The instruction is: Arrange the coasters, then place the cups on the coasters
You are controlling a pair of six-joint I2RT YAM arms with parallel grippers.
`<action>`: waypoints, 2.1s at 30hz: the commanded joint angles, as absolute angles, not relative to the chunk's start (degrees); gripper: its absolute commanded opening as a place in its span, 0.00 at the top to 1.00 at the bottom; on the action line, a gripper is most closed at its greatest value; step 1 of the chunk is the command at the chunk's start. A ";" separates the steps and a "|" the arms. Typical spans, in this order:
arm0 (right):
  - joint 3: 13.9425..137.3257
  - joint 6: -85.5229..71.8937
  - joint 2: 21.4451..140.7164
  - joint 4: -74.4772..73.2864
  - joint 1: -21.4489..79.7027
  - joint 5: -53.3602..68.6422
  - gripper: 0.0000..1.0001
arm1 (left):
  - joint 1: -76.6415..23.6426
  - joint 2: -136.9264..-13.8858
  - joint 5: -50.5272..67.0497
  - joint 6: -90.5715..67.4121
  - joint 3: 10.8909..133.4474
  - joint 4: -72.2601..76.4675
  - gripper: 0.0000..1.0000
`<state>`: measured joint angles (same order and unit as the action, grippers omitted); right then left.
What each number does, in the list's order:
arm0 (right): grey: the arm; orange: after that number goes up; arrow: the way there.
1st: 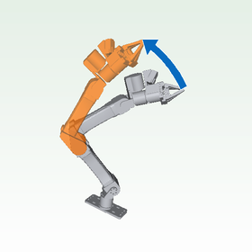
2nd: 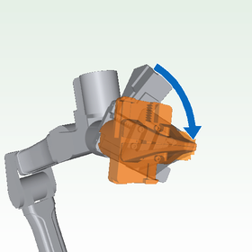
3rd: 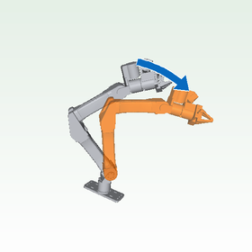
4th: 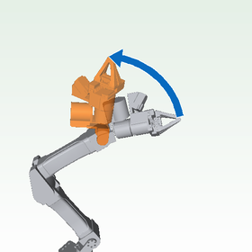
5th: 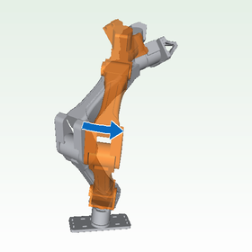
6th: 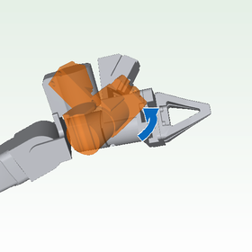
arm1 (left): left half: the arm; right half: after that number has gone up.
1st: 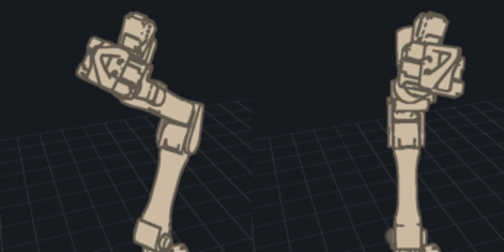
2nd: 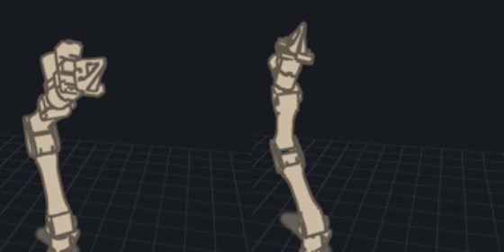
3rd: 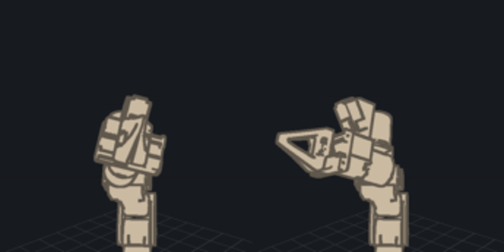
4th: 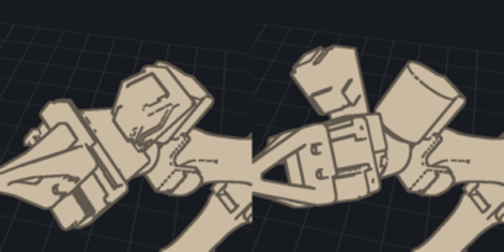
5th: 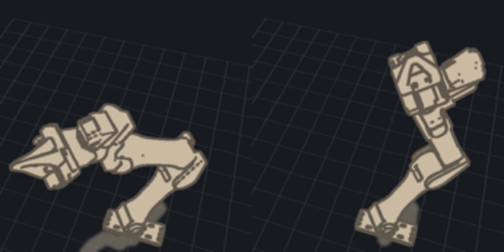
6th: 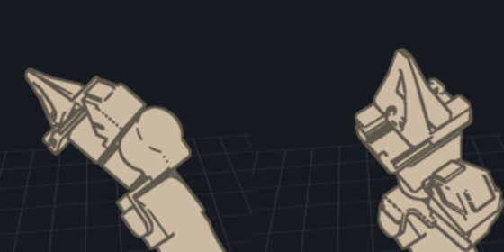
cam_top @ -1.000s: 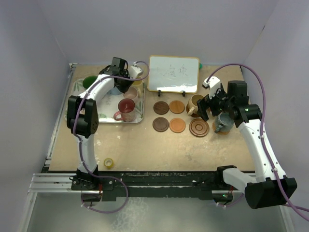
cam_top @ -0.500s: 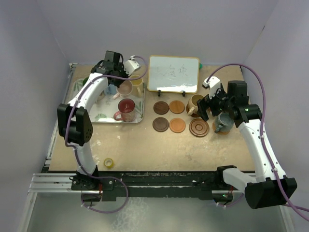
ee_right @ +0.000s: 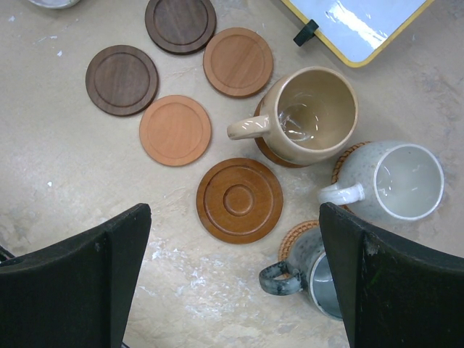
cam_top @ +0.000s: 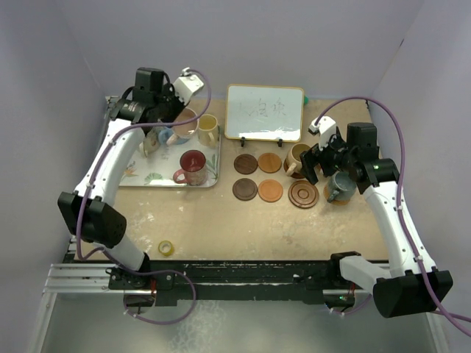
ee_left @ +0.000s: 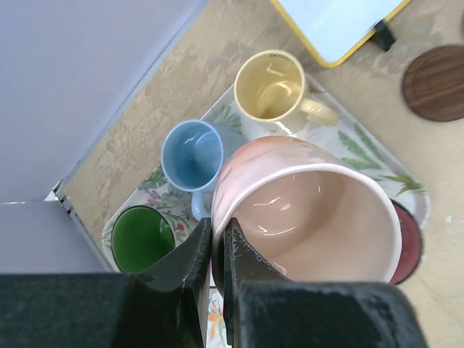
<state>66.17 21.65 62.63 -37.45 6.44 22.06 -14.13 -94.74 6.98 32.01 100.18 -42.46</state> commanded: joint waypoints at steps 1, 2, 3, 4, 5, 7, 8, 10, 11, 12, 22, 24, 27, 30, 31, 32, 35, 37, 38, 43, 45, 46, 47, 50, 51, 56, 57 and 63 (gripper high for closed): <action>66.29 21.42 62.13 -36.79 6.50 22.19 0.00 | -14.77 -89.01 13.12 23.27 103.51 -40.78 0.97; 66.27 21.20 62.08 -36.65 6.43 21.96 0.00 | -14.97 -88.59 13.63 21.43 103.51 -40.85 0.97; 66.27 20.99 62.09 -36.55 6.42 21.68 0.00 | -15.25 -88.32 14.40 19.61 103.53 -40.87 0.97; 66.27 20.62 62.12 -36.77 6.34 21.63 0.00 | -15.52 -88.06 15.05 18.01 103.53 -40.75 0.97; 66.23 20.34 62.14 -37.02 6.29 21.69 0.00 | -15.79 -87.88 15.59 16.30 103.30 -40.59 0.97; 66.18 19.98 62.18 -36.87 6.20 21.72 0.00 | -16.63 -87.64 16.54 13.07 102.77 -40.46 0.97; 66.18 19.87 62.22 -36.38 6.16 21.60 0.00 | -16.99 -87.61 16.78 11.47 102.43 -40.44 0.97; 66.12 19.41 62.08 -35.48 6.16 21.37 0.00 | -18.62 -87.30 17.21 9.37 101.26 -40.61 0.97; 65.99 19.40 62.01 -35.31 6.15 21.17 0.00 | -19.66 -87.07 17.18 8.50 100.31 -40.44 0.97; 65.86 19.29 61.90 -35.17 6.14 20.92 0.00 | -20.64 -86.73 16.89 7.98 99.10 -40.00 0.97; 65.59 19.50 61.63 -35.74 5.82 19.66 0.00 | -33.05 -81.05 13.16 7.01 79.80 -31.65 0.97; 65.59 19.64 61.91 -35.54 5.80 19.47 0.00 | -35.39 -80.83 12.18 6.47 77.10 -31.20 0.97; 65.48 19.94 62.12 -34.69 5.80 18.59 0.00 | -37.40 -80.95 11.57 5.97 73.58 -30.58 0.97; 65.31 20.18 62.18 -34.37 5.78 18.36 0.00 | -38.32 -81.48 11.47 6.96 70.10 -29.65 0.97; 65.23 20.27 62.17 -34.37 5.75 18.37 0.00 | -38.52 -81.86 11.91 7.09 69.29 -29.67 0.97; 65.14 20.44 62.22 -34.29 5.71 18.28 0.00 | -38.81 -82.21 12.40 7.10 68.61 -29.70 0.97; 65.05 20.77 62.23 -34.28 5.63 18.36 0.00 | -40.01 -83.47 13.37 6.62 66.46 -29.62 0.97; 64.95 20.99 62.25 -34.28 5.40 18.36 0.00 | -40.82 -84.09 13.20 5.87 65.38 -29.18 0.97; 65.00 20.94 62.31 -34.28 5.33 18.32 0.00 | -41.08 -84.45 13.26 5.47 64.96 -28.97 0.97; 65.02 21.09 62.66 -34.36 5.10 18.41 0.00 | -41.86 -86.13 13.09 3.84 64.06 -27.85 0.97; 64.96 21.08 62.85 -34.43 5.10 18.53 0.00 | -41.87 -86.79 12.84 3.30 63.93 -27.62 0.97; 65.00 21.09 62.99 -34.45 5.10 18.66 0.00 | -41.85 -87.20 12.71 3.05 63.86 -27.56 0.97; 65.00 21.08 63.09 -34.55 5.09 18.78 0.00 | -41.96 -87.61 12.59 2.75 63.83 -27.52 0.97; 64.95 21.09 63.32 -34.54 5.09 19.10 0.00 | -41.98 -88.71 12.48 2.36 63.98 -27.68 0.97; 64.95 21.09 63.41 -34.54 5.10 19.22 0.00 | -42.01 -89.10 12.55 2.24 64.12 -27.76 0.97; 65.13 21.07 63.80 -34.76 5.10 19.73 0.00 | -41.99 -90.82 13.03 2.01 65.03 -28.64 0.97; 65.13 21.03 63.81 -34.80 5.10 19.81 0.00 | -42.01 -91.14 12.97 1.98 65.07 -28.65 0.97; 65.13 21.01 64.04 -34.89 5.10 20.49 0.00 | -42.90 -92.06 11.91 2.79 65.13 -28.83 0.91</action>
